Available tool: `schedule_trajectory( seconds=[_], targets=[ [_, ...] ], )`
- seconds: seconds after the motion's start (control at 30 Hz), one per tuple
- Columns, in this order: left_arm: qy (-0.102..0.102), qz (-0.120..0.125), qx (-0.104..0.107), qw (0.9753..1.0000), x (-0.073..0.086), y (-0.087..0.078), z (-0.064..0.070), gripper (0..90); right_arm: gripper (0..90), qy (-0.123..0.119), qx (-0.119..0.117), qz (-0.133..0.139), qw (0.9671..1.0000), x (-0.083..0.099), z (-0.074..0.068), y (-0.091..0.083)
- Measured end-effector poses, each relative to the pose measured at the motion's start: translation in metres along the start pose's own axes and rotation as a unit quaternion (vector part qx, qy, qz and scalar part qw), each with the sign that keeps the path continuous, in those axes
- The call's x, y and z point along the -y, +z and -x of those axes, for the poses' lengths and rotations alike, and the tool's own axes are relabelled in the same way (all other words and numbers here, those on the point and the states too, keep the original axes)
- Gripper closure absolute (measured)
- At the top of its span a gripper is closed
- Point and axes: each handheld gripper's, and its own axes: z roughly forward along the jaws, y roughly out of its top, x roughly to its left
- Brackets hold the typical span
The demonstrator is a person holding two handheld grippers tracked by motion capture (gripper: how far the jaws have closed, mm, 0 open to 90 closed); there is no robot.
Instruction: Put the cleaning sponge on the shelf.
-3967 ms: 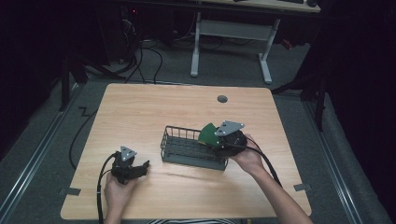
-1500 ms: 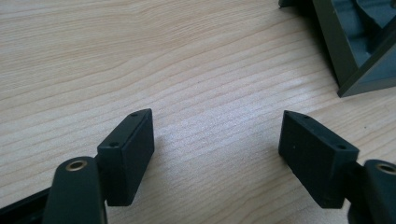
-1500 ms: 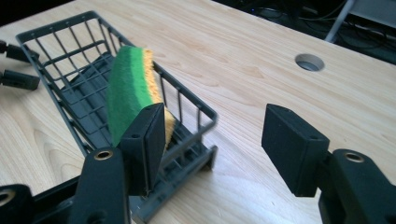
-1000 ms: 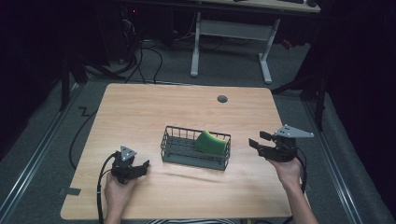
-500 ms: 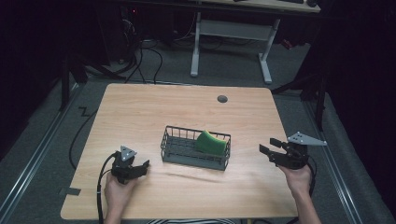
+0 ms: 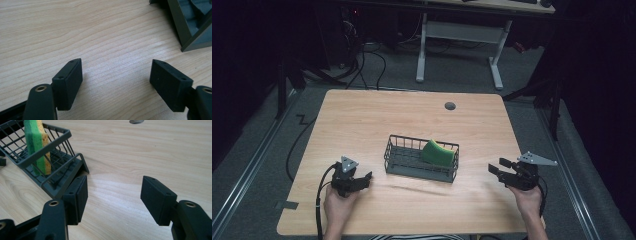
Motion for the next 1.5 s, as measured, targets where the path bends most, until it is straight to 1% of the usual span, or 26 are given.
schedule_trajectory(
  seconds=[0.2, 0.3, 0.33, 0.4, 0.6, 0.77, 0.87, 1.0, 1.03, 1.07, 1.1, 1.17, 1.23, 1.27, 1.5],
  targets=[
    [0.000, 0.000, 0.000, 1.0000, 0.000, 0.000, 0.000, 26.7, 39.1, 0.011, -0.001, -0.009, 0.9999, 0.012, -0.001, 0.007],
    [0.000, 0.000, 0.000, 1.0000, 0.000, 0.000, 0.000, 26.8, 39.1, 0.001, 0.008, -0.019, 0.9998, 0.019, -0.004, 0.014],
    [0.000, 0.000, 0.000, 1.0000, 0.000, 0.000, 0.000, 26.7, 39.0, -0.002, 0.008, -0.023, 0.9997, 0.021, -0.006, 0.017],
    [0.000, 0.000, 0.000, 1.0000, 0.000, 0.000, 0.000, 26.7, 39.0, -0.003, 0.010, -0.029, 0.9995, 0.025, -0.009, 0.022],
    [0.000, 0.000, 0.000, 1.0000, 0.000, 0.000, 0.000, 26.7, 39.0, -0.006, 0.017, -0.035, 0.9992, 0.032, -0.013, 0.032],
    [-0.001, 0.000, 0.001, 1.0000, 0.000, 0.000, 0.000, 27.0, 37.8, -0.025, 0.033, -0.045, 0.9981, 0.038, -0.016, 0.040],
    [-0.001, 0.000, 0.000, 1.0000, 0.000, 0.000, 0.000, 27.1, 37.5, -0.028, 0.038, -0.049, 0.9977, 0.042, -0.017, 0.043],
    [-0.001, 0.000, 0.000, 1.0000, 0.000, 0.000, 0.000, 27.2, 36.8, -0.032, 0.042, -0.052, 0.9973, 0.044, -0.018, 0.046],
    [-0.001, 0.000, 0.000, 1.0000, 0.000, 0.000, 0.000, 27.2, 36.5, -0.041, 0.048, -0.054, 0.9965, 0.044, -0.021, 0.047],
    [-0.001, 0.000, 0.000, 1.0000, 0.000, 0.000, 0.000, 27.1, 36.5, -0.041, 0.048, -0.054, 0.9965, 0.044, -0.021, 0.047],
    [-0.001, 0.000, 0.000, 1.0000, 0.000, 0.000, 0.000, 27.1, 36.2, -0.049, 0.049, -0.058, 0.9959, 0.043, -0.022, 0.049],
    [-0.001, 0.000, 0.000, 1.0000, 0.000, 0.000, 0.000, 27.1, 34.2, -0.054, 0.053, -0.067, 0.9949, 0.043, -0.024, 0.051],
    [-0.001, 0.000, 0.000, 1.0000, 0.000, 0.000, 0.000, 27.2, 31.8, -0.063, 0.062, -0.083, 0.9926, 0.042, -0.026, 0.054],
    [-0.001, 0.000, 0.000, 1.0000, 0.000, 0.000, 0.000, 27.1, 31.6, -0.070, 0.068, -0.085, 0.9916, 0.043, -0.028, 0.055],
    [-0.002, 0.000, 0.000, 1.0000, 0.000, 0.000, 0.000, 27.2, 30.2, -0.069, 0.071, -0.085, 0.9914, 0.043, -0.029, 0.055]
  ],
)
